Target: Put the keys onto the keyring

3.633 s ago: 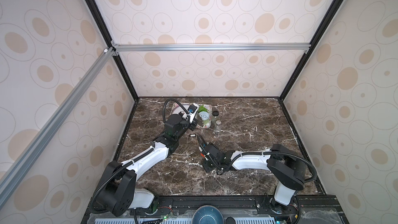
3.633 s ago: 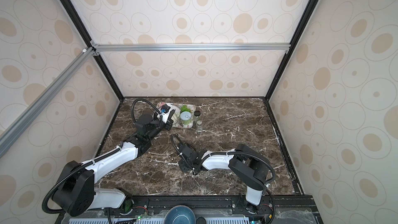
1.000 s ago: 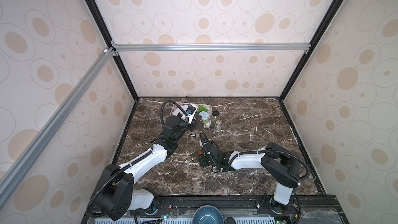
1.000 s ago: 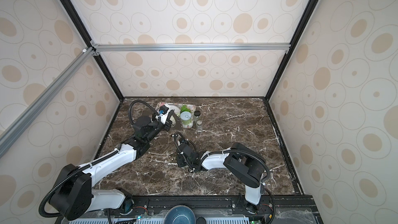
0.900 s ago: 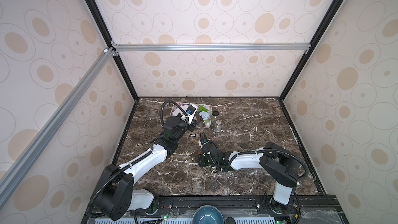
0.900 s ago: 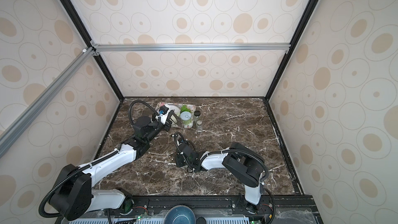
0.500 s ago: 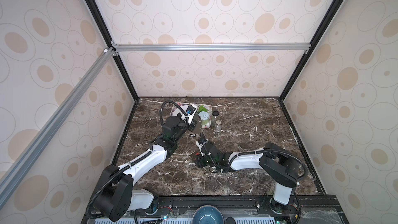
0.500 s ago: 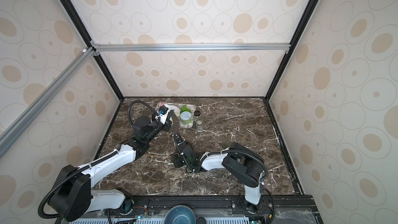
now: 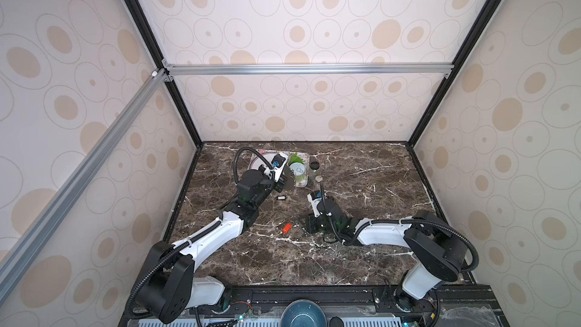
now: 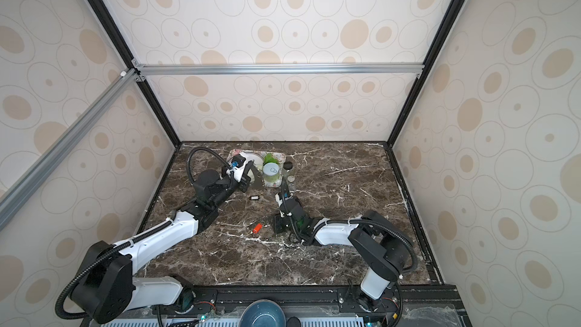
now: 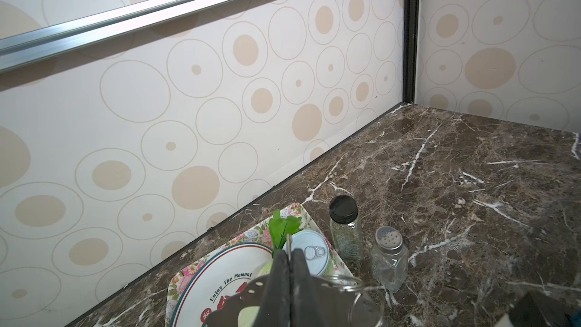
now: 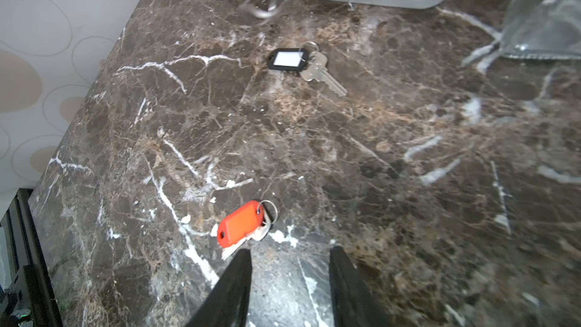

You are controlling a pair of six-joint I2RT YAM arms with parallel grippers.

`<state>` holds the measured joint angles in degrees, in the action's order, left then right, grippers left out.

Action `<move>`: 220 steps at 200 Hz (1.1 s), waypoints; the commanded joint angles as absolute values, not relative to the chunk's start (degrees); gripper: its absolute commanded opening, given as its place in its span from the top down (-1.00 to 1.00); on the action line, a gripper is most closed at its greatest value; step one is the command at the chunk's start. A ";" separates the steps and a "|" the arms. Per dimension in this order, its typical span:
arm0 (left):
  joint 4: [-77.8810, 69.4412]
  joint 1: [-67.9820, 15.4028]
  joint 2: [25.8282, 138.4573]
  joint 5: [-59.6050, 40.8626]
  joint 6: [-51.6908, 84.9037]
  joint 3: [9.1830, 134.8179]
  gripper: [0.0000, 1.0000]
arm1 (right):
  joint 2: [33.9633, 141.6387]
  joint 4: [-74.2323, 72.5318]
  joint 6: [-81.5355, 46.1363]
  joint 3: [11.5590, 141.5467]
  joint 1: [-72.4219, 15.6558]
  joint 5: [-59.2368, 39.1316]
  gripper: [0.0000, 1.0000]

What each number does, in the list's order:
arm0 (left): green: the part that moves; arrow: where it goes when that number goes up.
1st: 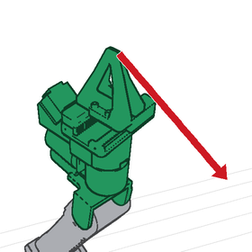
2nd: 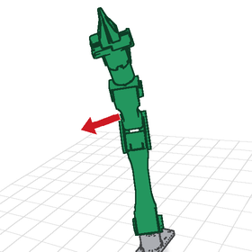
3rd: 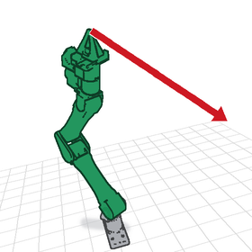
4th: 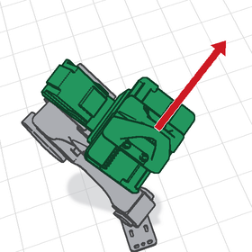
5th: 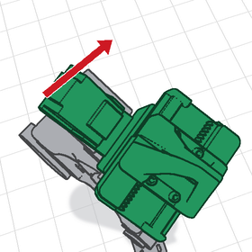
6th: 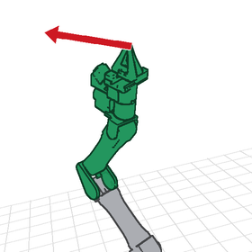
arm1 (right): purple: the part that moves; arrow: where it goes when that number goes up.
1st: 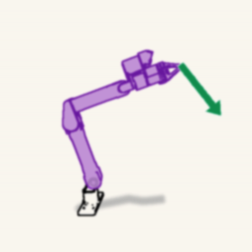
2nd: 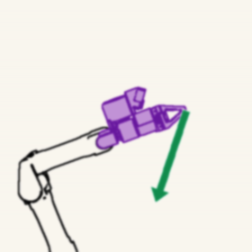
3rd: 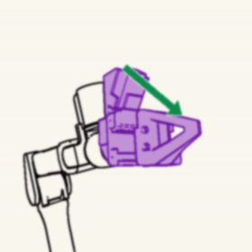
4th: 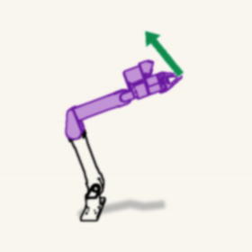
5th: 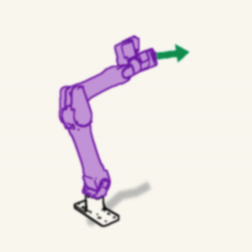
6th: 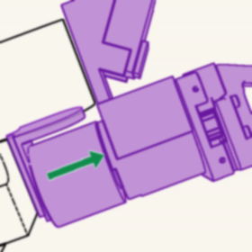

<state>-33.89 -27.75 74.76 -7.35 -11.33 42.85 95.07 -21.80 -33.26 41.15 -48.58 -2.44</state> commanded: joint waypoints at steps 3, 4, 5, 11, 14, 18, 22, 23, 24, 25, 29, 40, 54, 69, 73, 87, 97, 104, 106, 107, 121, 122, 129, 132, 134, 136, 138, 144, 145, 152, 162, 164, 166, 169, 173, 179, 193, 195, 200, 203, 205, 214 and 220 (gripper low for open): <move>-37.53 -27.55 73.12 -6.86 -11.34 43.18 1.00 | 97.29 -24.70 -35.28 41.43 -47.84 -5.39 0.14; -37.53 -27.57 73.12 -6.86 -11.34 43.21 1.00 | 97.42 -24.66 -35.31 41.50 -47.87 -5.42 0.14; -37.53 -27.54 73.12 -6.86 -11.34 43.23 1.00 | 97.54 -24.63 -35.32 41.58 -47.89 -5.48 0.14; -37.61 -27.53 73.08 -6.69 -11.34 43.22 1.00 | 98.21 -24.45 -35.33 41.98 -47.82 -5.88 0.15; -37.62 -27.59 73.12 -6.67 -11.34 43.14 1.00 | 98.47 -24.48 -35.33 42.27 -47.88 -6.15 0.15; -37.62 -27.59 73.03 -6.61 -11.34 43.15 1.00 | 99.08 -24.44 -35.41 42.56 -47.77 -6.38 0.15; -37.62 -27.58 72.97 -6.59 -11.34 43.12 1.00 | 99.59 -24.43 -35.57 42.89 -47.81 -6.71 0.15; -37.62 -27.59 72.92 -6.55 -11.34 43.13 1.00 | 99.72 -24.43 -35.58 42.94 -47.86 -6.69 0.15; -37.62 -27.59 72.93 -6.57 -11.34 43.14 1.00 | 99.87 -24.43 -35.59 43.04 -47.83 -6.73 0.15; -37.62 -27.60 72.90 -6.58 -11.34 43.11 1.00 | 100.03 -24.39 -35.64 43.06 -47.82 -6.79 0.15; -37.66 -27.53 72.85 -6.59 -11.34 43.02 1.00 | 100.52 -24.30 -35.78 43.38 -47.81 -6.93 0.15; -37.71 -27.55 72.77 -6.55 -11.34 42.89 1.00 | 101.96 -24.09 -35.72 44.36 -47.83 -7.55 0.15; -37.79 -27.58 72.60 -6.50 -11.34 42.85 1.00 | 103.63 -23.81 -36.02 45.60 -47.81 -8.70 0.15; -37.79 -27.57 72.51 -6.50 -11.36 42.76 1.00 | 105.31 -23.69 -35.95 46.81 -47.83 -9.80 0.15; -37.79 -27.55 72.48 -6.57 -11.37 42.73 1.00 | 105.73 -23.65 -35.91 47.24 -47.81 -10.03 0.15; -37.79 -27.54 72.43 -6.65 -11.40 42.72 1.00 | 107.08 -23.69 -35.78 48.31 -47.87 -11.17 0.15; -37.79 -27.59 72.49 -6.59 -11.42 42.77 1.00 | 108.10 -23.81 -35.80 49.03 -47.83 -12.33 0.15; -37.79 -27.59 72.41 -6.53 -11.43 42.73 1.00 | 108.60 -23.82 -35.77 49.59 -47.84 -13.10 0.15; -37.79 -27.59 72.40 -6.58 -11.43 42.72 1.00 | 108.80 -23.86 -35.88 49.71 -47.82 -13.36 0.15; -37.79 -27.60 72.41 -6.58 -11.43 42.76 1.00 | 108.85 -23.88 -35.83 49.81 -47.86 -13.49 0.15; -37.79 -27.59 72.38 -6.59 -11.43 42.66 1.00 | 109.92 -24.19 -35.81 50.49 -47.86 -14.91 0.15; -37.79 -27.60 72.40 -6.59 -11.43 42.69 1.00 | 109.94 -24.18 -35.84 50.56 -47.83 -14.97 0.15; -37.78 -27.60 72.27 -6.68 -11.43 42.66 1.00 | 110.25 -24.22 -35.77 50.69 -47.80 -15.32 0.15; -37.79 -27.52 72.33 -6.68 -11.43 42.63 1.00 | 110.34 -24.25 -35.77 50.73 -47.81 -15.48 0.15; -37.79 -27.56 72.29 -6.64 -11.43 42.63 1.00 | 110.42 -24.34 -35.68 50.74 -47.88 -15.54 0.15; -37.79 -27.54 72.19 -6.67 -11.43 42.63 1.00 | 110.46 -24.37 -35.68 50.72 -47.83 -15.66 0.15; -37.79 -27.58 72.21 -6.68 -11.43 42.69 1.00 | 110.55 -24.47 -35.68 50.76 -47.86 -15.81 0.15; -37.79 -27.60 72.15 -6.68 -11.43 42.59 1.00 | 110.66 -24.56 -35.63 50.72 -47.84 -16.03 0.15; -37.79 -27.60 72.16 -6.68 -11.43 42.56 1.00 | 110.66 -24.59 -35.66 50.76 -47.87 -16.06 0.15; -37.79 -27.59 72.16 -6.68 -11.43 42.62 1.00 | 110.78 -24.69 -35.58 50.80 -47.81 -16.43 0.15; -37.79 -27.60 72.03 -6.68 -11.45 42.54 1.00 | 110.99 -24.87 -35.29 50.75 -47.89 -17.14 0.15; -37.79 -27.60 72.02 -6.68 -11.43 42.58 1.00 | 111.02 -24.87 -35.21 50.72 -47.83 -17.25 0.15; -37.79 -27.60 72.10 -6.68 -11.43 42.62 1.00 | 111.08 -24.92 -35.17 50.72 -47.84 -17.36 0.15; -37.79 -27.54 72.07 -6.68 -11.43 42.55 1.00 | 111.16 -24.96 -34.97 50.71 -47.84 -17.46 0.15; -37.79 -27.57 72.14 -6.76 -11.38 42.54 1.00 | 111.33 -25.11 -34.62 50.75 -47.86 -17.77 0.15; -37.79 -27.56 72.09 -6.80 -11.34 42.58 1.00 | 111.40 -25.14 -34.24 50.77 -47.86 -17.98 0.15; -37.79 -27.53 72.23 -6.88 -11.34 42.65 1.00 | 111.70 -24.98 -32.68 50.97 -47.83 -18.32 0.14; -37.77 -27.58 72.18 -6.86 -11.34 42.63 1.00 | 111.71 -24.86 -32.43 50.97 -47.82 -18.31 0.14; -37.79 -27.55 72.23 -6.93 -11.34 42.66 1.00 | 111.79 -24.61 -31.56 51.08 -47.88 -18.41 0.13; -37.79 -27.59 72.32 -6.94 -11.34 42.71 1.00 | 111.88 -24.35 -31.08 51.26 -47.89 -18.50 0.12; -37.79 -27.60 72.33 -6.94 -11.34 42.67 1.00 | 111.93 -24.17 -30.67 51.31 -47.87 -18.60 0.12; -37.79 -27.59 72.31 -7.01 -11.34 42.67 1.00 | 112.27 -23.03 -29.34 51.98 -47.79 -18.63 0.12; -37.79 -27.58 72.33 -7.03 -11.34 42.69 1.00 | 112.49 -22.36 -28.40 52.39 -47.81 -18.55 0.12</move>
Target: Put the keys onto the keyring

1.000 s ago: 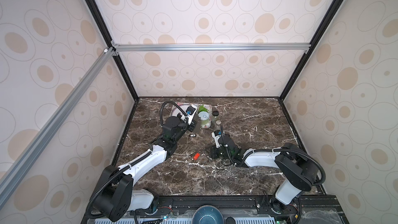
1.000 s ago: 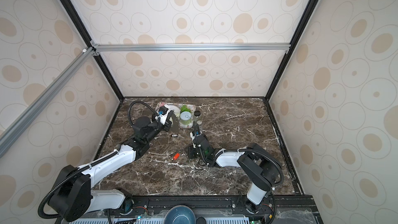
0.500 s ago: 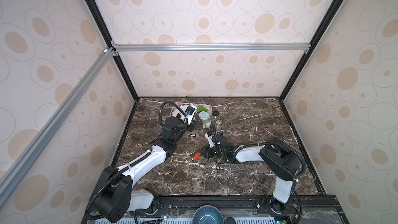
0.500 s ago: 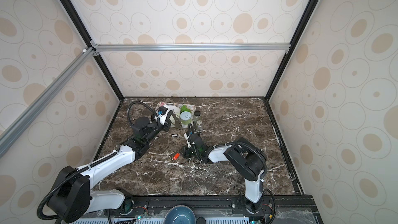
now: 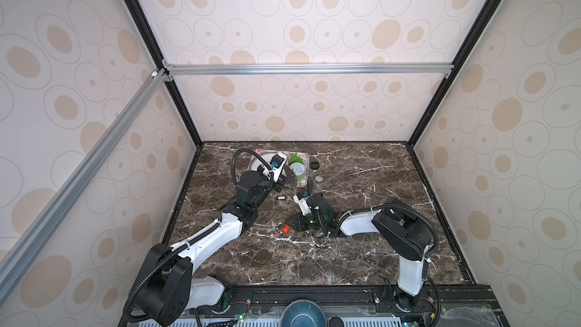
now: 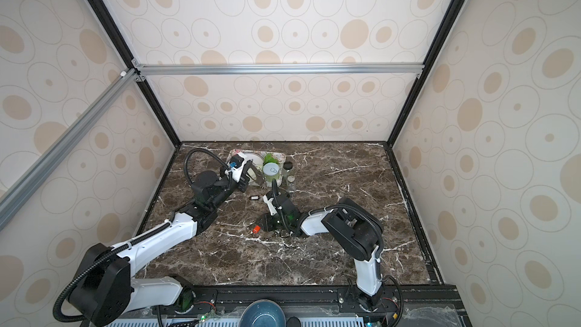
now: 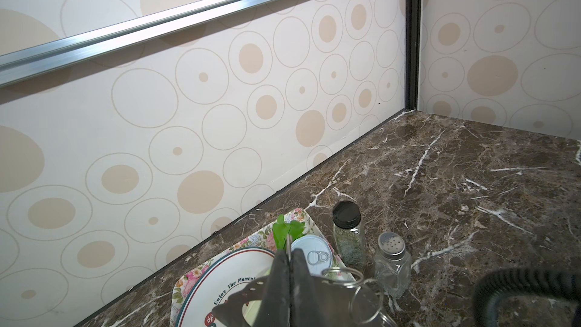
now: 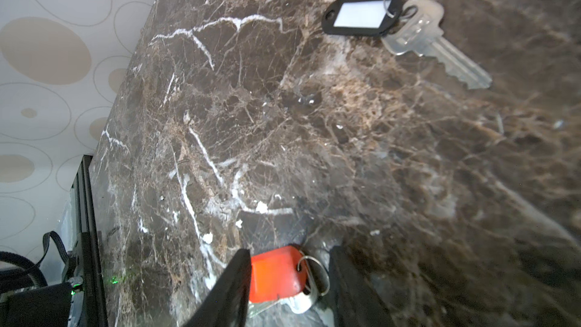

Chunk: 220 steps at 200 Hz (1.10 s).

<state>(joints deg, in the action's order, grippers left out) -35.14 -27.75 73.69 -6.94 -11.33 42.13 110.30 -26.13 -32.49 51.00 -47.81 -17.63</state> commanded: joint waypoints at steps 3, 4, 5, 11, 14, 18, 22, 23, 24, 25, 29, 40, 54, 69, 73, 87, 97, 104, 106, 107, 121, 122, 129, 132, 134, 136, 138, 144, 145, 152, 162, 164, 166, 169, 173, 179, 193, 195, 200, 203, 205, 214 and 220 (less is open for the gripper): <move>-37.79 -27.60 72.32 -7.02 -11.34 42.73 1.00 | 112.62 -22.26 -27.97 52.45 -47.75 -18.61 0.12; -37.79 -27.60 72.28 -6.98 -11.34 42.72 1.00 | 112.69 -22.16 -27.87 52.55 -47.78 -18.58 0.12; -37.79 -27.60 72.27 -6.96 -11.34 42.68 1.00 | 112.73 -22.11 -27.78 52.60 -47.75 -18.56 0.12; -37.71 -27.58 72.31 -7.03 -11.34 42.76 1.00 | 113.00 -21.87 -27.22 52.79 -47.80 -18.67 0.11; -37.71 -27.53 72.22 -7.03 -11.34 42.72 1.00 | 113.14 -21.74 -27.06 52.95 -47.73 -18.70 0.12; -37.71 -27.59 72.29 -7.03 -11.34 42.72 1.00 | 113.27 -21.63 -26.73 53.12 -47.71 -18.77 0.11; -37.71 -27.54 72.26 -6.91 -11.40 42.71 1.00 | 113.41 -21.63 -26.59 53.15 -47.72 -18.87 0.11; -37.71 -27.52 72.30 -6.93 -11.41 42.71 1.00 | 113.44 -21.62 -26.57 53.16 -47.64 -18.88 0.11; -37.71 -27.56 72.32 -6.94 -11.42 42.71 1.00 | 113.45 -21.67 -26.56 53.17 -47.64 -18.98 0.11; -37.71 -27.54 72.28 -6.94 -11.42 42.71 1.00 | 113.50 -21.69 -26.51 53.17 -47.59 -19.03 0.11; -37.71 -27.59 72.23 -6.94 -11.43 42.75 1.00 | 113.62 -21.63 -26.33 53.22 -47.56 -19.23 0.11; -37.71 -27.59 72.22 -6.94 -11.43 42.72 1.00 | 113.82 -21.62 -25.97 53.39 -47.46 -19.67 0.11; -37.71 -27.60 72.22 -6.90 -11.45 42.76 1.00 | 113.86 -21.56 -25.25 53.44 -47.49 -20.34 0.11; -37.71 -27.58 72.33 -6.94 -11.51 42.72 1.00 | 113.64 -21.54 -24.66 53.25 -47.46 -21.20 0.11; -37.71 -27.60 72.33 -6.87 -11.51 42.74 1.00 | 113.63 -21.61 -24.41 53.26 -47.46 -21.55 0.11; -37.71 -27.59 72.33 -6.92 -11.51 42.72 1.00 | 113.60 -21.09 -23.44 53.30 -47.44 -23.05 0.12; -37.64 -27.59 72.26 -6.99 -11.51 42.72 1.00 | 113.55 -20.85 -22.92 53.34 -47.49 -23.91 0.12; -37.62 -27.57 72.20 -7.02 -11.51 42.72 1.00 | 113.51 -20.66 -22.43 53.34 -47.46 -24.31 0.12; -37.62 -27.59 72.17 -7.03 -11.51 42.72 1.00 | 113.48 -20.52 -22.35 53.35 -47.46 -24.40 0.12; -37.62 -27.59 72.16 -7.03 -11.51 42.72 1.00 | 113.47 -20.50 -22.34 53.30 -47.46 -24.42 0.12; -37.62 -27.59 72.07 -7.03 -11.51 42.66 1.00 | 113.14 -19.76 -21.75 53.13 -47.47 -24.35 0.13; -37.62 -27.55 72.07 -7.03 -11.51 42.69 1.00 | 113.13 -19.77 -21.73 53.11 -47.46 -24.35 0.13; -37.62 -27.57 72.07 -7.03 -11.43 42.68 1.00 | 112.87 -19.46 -21.47 53.17 -47.46 -24.35 0.13; -37.62 -27.59 72.07 -7.03 -11.50 42.64 1.00 | 112.78 -19.31 -21.37 53.10 -47.46 -24.35 0.13; -37.62 -27.60 72.07 -7.03 -11.49 42.70 1.00 | 112.72 -19.26 -21.30 53.09 -47.46 -24.39 0.13; -37.62 -27.55 72.07 -7.03 -11.49 42.67 1.00 | 112.64 -19.19 -21.23 53.09 -47.46 -24.42 0.13; -37.62 -27.54 72.05 -6.99 -11.48 42.64 1.00 | 112.56 -19.17 -21.15 53.04 -47.46 -24.43 0.13; -37.62 -27.60 72.07 -7.03 -11.49 42.64 1.00 | 112.46 -19.02 -21.05 53.07 -47.46 -24.62 0.13; -37.62 -27.60 72.07 -7.03 -11.50 42.63 1.00 | 112.43 -19.00 -21.03 53.04 -47.46 -24.66 0.13; -37.62 -27.55 72.00 -7.03 -11.51 42.63 1.00 | 112.26 -18.88 -20.88 52.89 -47.49 -24.79 0.14; -37.62 -27.58 72.15 -7.03 -11.52 42.66 1.00 | 112.07 -18.83 -20.66 52.74 -47.47 -25.29 0.15; -37.62 -27.55 72.09 -6.97 -11.52 42.70 1.00 | 112.06 -18.84 -20.61 52.67 -47.46 -25.39 0.15; -37.62 -27.54 72.14 -7.01 -11.47 42.69 1.00 | 111.99 -18.75 -20.58 52.61 -47.48 -25.40 0.15; -37.62 -27.57 72.15 -7.07 -11.51 42.71 1.00 | 111.98 -18.72 -20.57 52.51 -47.46 -25.44 0.16; -37.62 -27.57 72.14 -7.12 -11.51 42.69 1.00 | 111.89 -18.80 -20.61 52.44 -47.49 -25.49 0.16; -37.62 -27.57 72.10 -7.11 -11.51 42.70 1.00 | 111.88 -18.68 -20.49 52.32 -47.46 -25.41 0.16; -37.62 -27.53 72.05 -7.12 -11.51 42.64 1.00 | 111.71 -18.47 -20.22 51.79 -47.46 -25.06 0.16; -37.62 -27.58 72.07 -7.12 -11.51 42.63 1.00 | 111.67 -18.46 -20.22 51.78 -47.46 -25.01 0.16; -37.62 -27.59 71.95 -7.12 -11.51 42.65 1.00 | 111.50 -18.28 -20.06 51.55 -47.44 -24.69 0.16; -37.62 -27.56 71.98 -7.12 -11.51 42.71 1.00 | 111.41 -18.23 -20.00 51.39 -47.38 -24.55 0.17; -37.62 -27.55 71.94 -7.12 -11.51 42.65 1.00 | 111.37 -18.25 -19.94 51.32 -47.42 -24.46 0.17; -37.62 -27.57 71.94 -7.11 -11.51 42.63 1.00 | 110.98 -18.20 -19.87 50.92 -47.39 -24.20 0.17; -37.62 -27.56 71.96 -7.09 -11.51 42.58 1.00 | 110.71 -18.26 -19.82 50.56 -47.39 -24.02 0.17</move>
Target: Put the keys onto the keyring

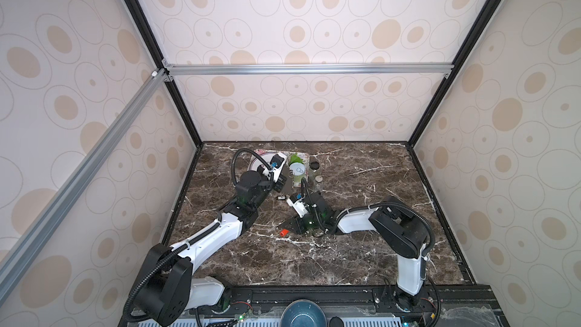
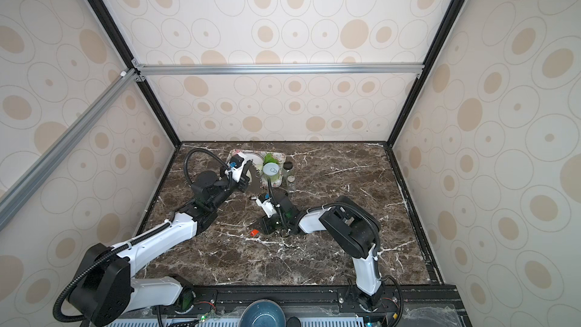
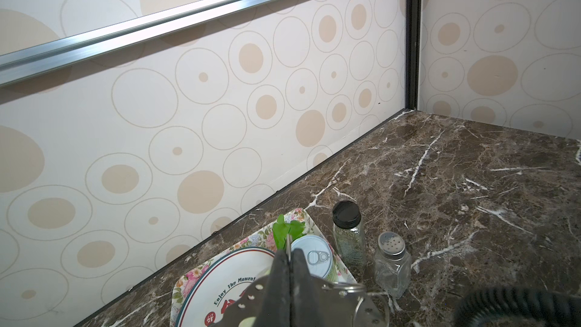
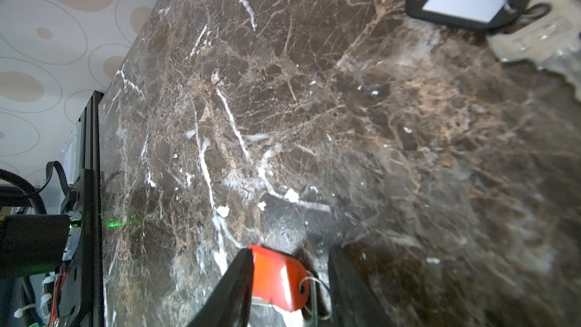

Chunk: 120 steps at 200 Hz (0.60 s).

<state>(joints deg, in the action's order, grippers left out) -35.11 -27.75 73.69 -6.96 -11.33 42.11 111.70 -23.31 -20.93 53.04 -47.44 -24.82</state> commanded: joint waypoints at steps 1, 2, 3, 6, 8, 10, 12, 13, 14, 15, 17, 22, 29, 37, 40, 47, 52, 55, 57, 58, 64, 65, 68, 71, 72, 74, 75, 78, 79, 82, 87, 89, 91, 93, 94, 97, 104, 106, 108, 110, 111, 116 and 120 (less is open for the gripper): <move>-37.62 -27.58 71.93 -7.10 -11.51 42.60 1.00 | 110.68 -18.27 -19.84 50.55 -47.38 -24.01 0.17; -37.62 -27.59 71.91 -7.11 -11.51 42.61 1.00 | 110.63 -18.23 -19.81 50.45 -47.42 -24.00 0.17; -37.62 -27.55 71.95 -7.11 -11.47 42.62 1.00 | 110.64 -18.26 -19.79 50.41 -47.40 -24.00 0.17; -37.62 -27.57 71.93 -7.10 -11.43 42.62 1.00 | 110.53 -18.28 -19.78 50.36 -47.42 -23.99 0.17; -37.62 -27.55 71.95 -7.11 -11.43 42.62 1.00 | 110.38 -18.28 -19.78 50.23 -47.38 -23.99 0.17; -37.62 -27.52 71.93 -7.12 -11.43 42.58 1.00 | 110.32 -18.41 -19.78 50.11 -47.40 -23.99 0.17; -37.62 -27.58 71.93 -7.16 -11.43 42.55 1.00 | 110.22 -18.45 -19.75 50.01 -47.45 -23.99 0.17; -37.62 -27.54 71.95 -7.14 -11.43 42.54 1.00 | 110.17 -18.45 -19.72 50.01 -47.45 -24.04 0.17; -37.62 -27.53 71.97 -7.13 -11.43 42.59 1.00 | 110.15 -18.50 -19.79 49.97 -47.41 -24.06 0.17; -37.62 -27.56 71.98 -7.17 -11.43 42.61 1.00 | 110.14 -18.52 -19.83 49.94 -47.39 -24.07 0.17; -37.62 -27.54 71.98 -7.20 -11.43 42.56 1.00 | 110.06 -18.47 -19.88 49.82 -47.42 -24.08 0.17; -37.62 -27.54 71.98 -7.12 -11.47 42.58 1.00 | 109.86 -18.57 -19.91 49.61 -47.41 -24.28 0.18; -37.62 -27.55 71.94 -7.12 -11.44 42.56 1.00 | 109.63 -18.72 -19.95 49.32 -47.39 -24.34 0.18; -37.62 -27.60 71.98 -7.12 -11.43 42.55 1.00 | 109.37 -19.11 -19.94 48.85 -47.33 -24.71 0.18; -37.62 -27.55 71.86 -7.12 -11.43 42.54 1.00 | 109.30 -19.23 -19.95 48.70 -47.37 -24.82 0.18; -37.62 -27.60 71.86 -7.15 -11.43 42.60 1.00 | 109.24 -19.81 -19.95 48.30 -47.36 -25.35 0.19; -37.62 -27.60 71.87 -7.16 -11.43 42.55 1.00 | 109.23 -20.29 -19.95 48.06 -47.35 -25.97 0.20; -37.62 -27.60 71.86 -7.15 -11.43 42.62 1.00 | 109.25 -20.64 -20.00 47.87 -47.35 -26.32 0.20; -37.62 -27.60 71.84 -7.13 -11.43 42.58 1.00 | 109.25 -20.96 -20.07 47.76 -47.32 -26.51 0.20; -37.62 -27.55 71.87 -7.12 -11.43 42.60 1.00 | 109.25 -21.07 -20.10 47.70 -47.35 -26.66 0.20; -37.62 -27.59 71.88 -7.13 -11.43 42.54 1.00 | 109.33 -21.91 -20.26 47.41 -47.37 -27.42 0.20; -37.62 -27.55 71.89 -7.12 -11.43 42.58 1.00 | 109.33 -22.07 -20.32 47.30 -47.37 -27.51 0.20; -37.62 -27.51 71.87 -7.19 -11.43 42.59 1.00 | 109.47 -22.39 -20.45 47.21 -47.37 -27.83 0.20; -37.62 -27.59 71.79 -7.20 -11.43 42.58 1.00 | 109.53 -22.72 -20.55 47.12 -47.35 -28.12 0.20; -37.62 -27.55 71.76 -7.21 -11.43 42.56 1.00 | 109.56 -22.83 -20.60 47.12 -47.32 -28.21 0.20; -37.62 -27.56 71.86 -7.21 -11.43 42.57 1.00 | 109.59 -22.91 -20.69 47.05 -47.36 -28.41 0.21; -37.57 -27.58 71.79 -7.16 -11.43 42.55 1.00 | 109.60 -23.01 -20.71 47.03 -47.32 -28.44 0.21; -37.55 -27.58 71.78 -7.20 -11.43 42.54 1.00 | 109.68 -23.22 -20.76 46.89 -47.34 -28.66 0.21; -37.54 -27.59 71.79 -7.20 -11.43 42.54 1.00 | 109.68 -23.22 -20.76 46.89 -47.34 -28.66 0.21; -37.54 -27.60 71.81 -7.21 -11.43 42.54 1.00 | 109.69 -23.35 -20.90 46.85 -47.36 -28.77 0.21; -37.54 -27.59 71.77 -7.21 -11.42 42.61 1.00 | 109.69 -23.54 -20.98 46.72 -47.37 -28.76 0.22; -37.53 -27.55 71.78 -7.21 -11.36 42.62 1.00 | 109.69 -23.66 -21.00 46.59 -47.37 -28.77 0.22; -37.53 -27.56 71.75 -7.21 -11.39 42.63 1.00 | 109.64 -23.71 -21.00 46.58 -47.35 -28.70 0.22; -37.57 -27.57 71.79 -7.25 -11.37 42.63 1.00 | 109.63 -23.79 -21.03 46.45 -47.37 -28.62 0.22; -37.60 -27.54 71.80 -7.27 -11.36 42.63 1.00 | 109.66 -23.81 -21.02 46.43 -47.37 -28.59 0.23; -37.54 -27.55 71.73 -7.29 -11.34 42.57 1.00 | 109.54 -23.88 -21.01 46.34 -47.34 -28.47 0.23; -37.59 -27.60 71.78 -7.29 -11.34 42.59 1.00 | 109.39 -24.07 -20.99 45.95 -47.35 -28.07 0.23; -37.57 -27.60 71.80 -7.29 -11.34 42.57 1.00 | 109.30 -24.15 -21.00 45.83 -47.35 -27.98 0.23; -37.60 -27.55 71.74 -7.29 -11.34 42.59 1.00 | 109.31 -24.23 -21.01 45.76 -47.34 -27.89 0.23; -37.61 -27.56 71.72 -7.29 -11.34 42.57 1.00 | 109.20 -24.25 -20.98 45.72 -47.34 -27.80 0.23; -37.62 -27.54 71.72 -7.29 -11.34 42.60 1.00 | 109.18 -24.25 -20.99 45.71 -47.36 -27.74 0.24; -37.62 -27.59 71.85 -7.29 -11.34 42.56 1.00 | 109.03 -24.39 -20.97 45.51 -47.36 -27.56 0.24; -37.62 -27.52 71.89 -7.29 -11.34 42.61 1.00 | 108.99 -24.47 -21.00 45.36 -47.36 -27.45 0.24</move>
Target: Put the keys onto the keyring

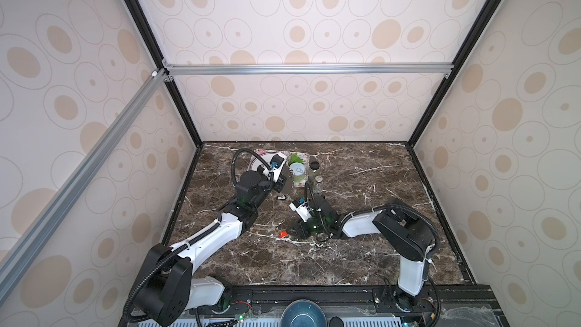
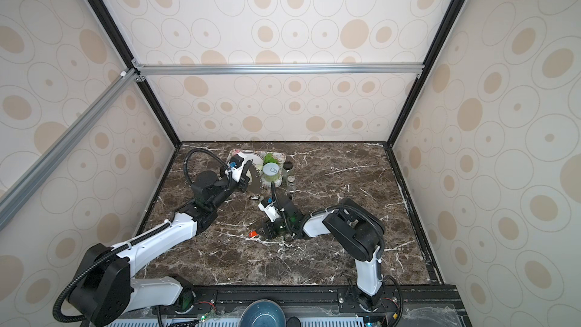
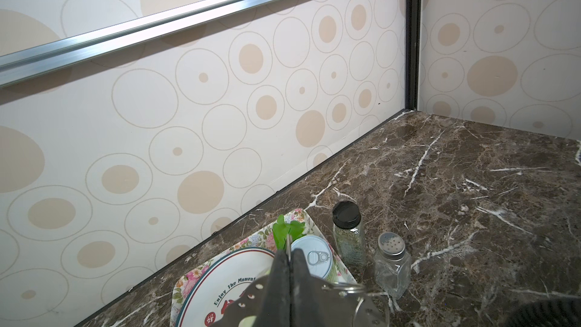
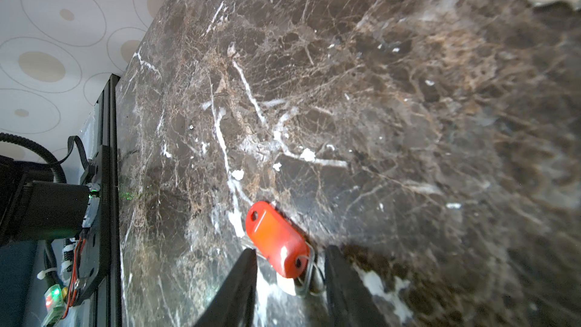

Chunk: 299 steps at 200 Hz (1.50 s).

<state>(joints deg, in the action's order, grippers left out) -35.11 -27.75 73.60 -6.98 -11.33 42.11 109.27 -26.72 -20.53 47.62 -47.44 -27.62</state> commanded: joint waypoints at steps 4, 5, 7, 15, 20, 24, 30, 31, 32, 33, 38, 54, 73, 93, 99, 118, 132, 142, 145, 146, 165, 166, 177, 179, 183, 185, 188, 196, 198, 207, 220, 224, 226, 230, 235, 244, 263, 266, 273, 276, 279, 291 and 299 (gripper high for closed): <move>-37.62 -27.59 71.87 -7.26 -11.34 42.60 1.00 | 108.95 -24.64 -20.95 45.28 -47.37 -27.35 0.25; -37.62 -27.60 71.88 -7.28 -11.34 42.57 1.00 | 108.92 -24.72 -20.98 45.18 -47.37 -27.34 0.25; -37.62 -27.60 71.85 -7.33 -11.34 42.57 1.00 | 108.88 -24.77 -21.06 45.13 -47.37 -27.34 0.25; -37.62 -27.59 71.88 -7.38 -11.34 42.59 1.00 | 108.81 -25.17 -21.04 44.93 -47.23 -27.48 0.27; -37.62 -27.59 71.87 -7.38 -11.34 42.62 1.00 | 108.84 -25.46 -21.16 44.85 -47.28 -27.55 0.28; -37.62 -27.60 71.86 -7.38 -11.34 42.62 1.00 | 108.88 -25.61 -21.18 44.78 -47.21 -27.64 0.29; -37.56 -27.53 71.85 -7.38 -11.34 42.63 1.00 | 108.94 -25.95 -21.20 44.73 -47.27 -27.83 0.32; -37.55 -27.56 71.87 -7.38 -11.34 42.63 1.00 | 108.96 -25.98 -21.28 44.69 -47.28 -27.85 0.32; -37.54 -27.58 71.88 -7.38 -11.34 42.63 1.00 | 108.97 -26.04 -21.32 44.67 -47.28 -27.85 0.33; -37.53 -27.59 71.89 -7.38 -11.34 42.63 1.00 | 108.98 -26.07 -21.34 44.66 -47.24 -27.90 0.34; -37.53 -27.60 71.87 -7.30 -11.34 42.59 1.00 | 109.05 -26.41 -21.43 44.62 -47.28 -28.02 0.37; -37.53 -27.59 71.80 -7.29 -11.43 42.58 1.00 | 109.17 -27.13 -21.70 44.28 -47.17 -28.46 0.41; -37.53 -27.55 71.76 -7.29 -11.43 42.55 1.00 | 109.10 -27.92 -21.96 43.69 -46.98 -28.65 0.44; -37.53 -27.64 71.80 -7.29 -11.41 42.63 1.00 | 108.87 -29.00 -22.23 42.84 -46.76 -28.81 0.44; -37.53 -27.55 71.81 -7.29 -11.42 42.56 1.00 | 108.90 -29.38 -22.38 42.54 -46.73 -28.87 0.45; -37.53 -27.59 71.76 -7.29 -11.34 42.62 1.00 | 108.85 -30.82 -22.88 41.80 -46.56 -29.29 0.47; -37.53 -27.57 71.76 -7.38 -11.34 42.59 1.00 | 108.82 -31.69 -23.24 41.29 -46.40 -29.56 0.51; -37.53 -27.60 71.79 -7.38 -11.34 42.68 1.00 | 108.80 -32.07 -23.48 41.09 -46.27 -29.62 0.54; -37.53 -27.58 71.77 -7.38 -11.34 42.68 1.00 | 108.76 -32.14 -23.46 41.01 -46.22 -29.60 0.55; -37.53 -27.54 71.79 -7.34 -11.34 42.70 1.00 | 108.79 -32.16 -23.46 40.94 -46.23 -29.65 0.55; -37.53 -27.59 71.89 -7.47 -11.34 42.70 1.00 | 108.59 -32.64 -23.58 40.56 -46.06 -29.62 0.58; -37.53 -27.60 71.89 -7.47 -11.34 42.66 1.00 | 108.57 -32.62 -23.61 40.54 -46.06 -29.62 0.59; -37.53 -27.52 71.86 -7.47 -11.29 42.67 1.00 | 108.76 -33.16 -23.79 40.42 -45.98 -29.79 0.63; -37.53 -27.58 71.89 -7.47 -11.33 42.68 1.00 | 108.73 -33.25 -23.83 40.36 -46.04 -29.79 0.64; -37.53 -27.60 71.83 -7.47 -11.34 42.70 1.00 | 108.78 -33.43 -23.90 40.30 -46.05 -29.87 0.67; -37.53 -27.55 71.88 -7.45 -11.34 42.78 1.00 | 108.87 -33.52 -23.95 40.33 -46.01 -29.92 0.67; -37.53 -27.58 71.82 -7.47 -11.34 42.77 1.00 | 108.82 -33.61 -23.99 40.34 -46.01 -29.96 0.69; -37.54 -27.60 71.83 -7.47 -11.34 42.72 1.00 | 108.94 -33.95 -24.14 40.19 -46.03 -30.14 0.74; -37.53 -27.58 71.81 -7.47 -11.34 42.72 1.00 | 108.95 -34.00 -24.18 40.22 -46.05 -30.19 0.76; -37.53 -27.56 71.86 -7.47 -11.34 42.75 1.00 | 108.96 -34.17 -24.26 40.17 -45.98 -30.25 0.81; -37.53 -27.55 71.89 -7.56 -11.34 42.72 1.00 | 108.90 -34.27 -24.26 40.24 -45.94 -30.31 0.86; -37.45 -27.59 71.88 -7.56 -11.34 42.80 1.00 | 108.83 -34.28 -24.26 40.24 -45.96 -30.31 0.90; -37.49 -27.57 71.89 -7.62 -11.34 42.78 1.00 | 108.84 -34.28 -24.30 40.25 -45.97 -30.28 0.91; -37.44 -27.59 71.85 -7.65 -11.34 42.73 1.00 | 108.83 -34.32 -24.36 40.24 -45.97 -30.28 0.94; -37.46 -27.60 71.83 -7.65 -11.34 42.66 1.00 | 108.77 -34.44 -24.39 40.13 -45.92 -30.24 0.98; -37.53 -27.58 71.80 -7.78 -11.34 42.70 1.00 | 108.55 -34.62 -24.51 40.04 -45.84 -30.24 1.00; -37.53 -27.51 71.76 -7.91 -11.34 42.58 1.00 | 107.61 -35.36 -24.78 39.49 -45.71 -29.91 1.00; -37.60 -27.57 71.77 -7.98 -11.34 42.56 1.00 | 107.40 -35.48 -24.85 39.42 -45.72 -29.92 1.00; -37.62 -27.55 71.80 -8.00 -11.34 42.58 1.00 | 106.88 -35.76 -25.02 39.08 -45.69 -29.80 1.00; -37.62 -27.59 71.77 -8.04 -11.34 42.54 1.00 | 106.63 -35.99 -25.17 38.99 -45.62 -29.72 1.00; -37.62 -27.54 71.76 -8.00 -11.34 42.58 1.00 | 106.30 -36.13 -25.21 38.82 -45.55 -29.63 1.00; -37.71 -27.59 71.84 -8.38 -11.34 42.58 1.00 | 104.58 -36.47 -26.13 37.97 -45.23 -29.24 1.00; -37.78 -27.58 71.94 -8.80 -11.43 42.61 1.00 | 102.97 -36.73 -26.69 37.20 -44.95 -28.82 1.00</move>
<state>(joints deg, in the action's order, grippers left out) -35.11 -27.75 73.58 -7.51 -11.33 42.11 107.18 -35.48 -24.97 39.16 -45.93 -29.76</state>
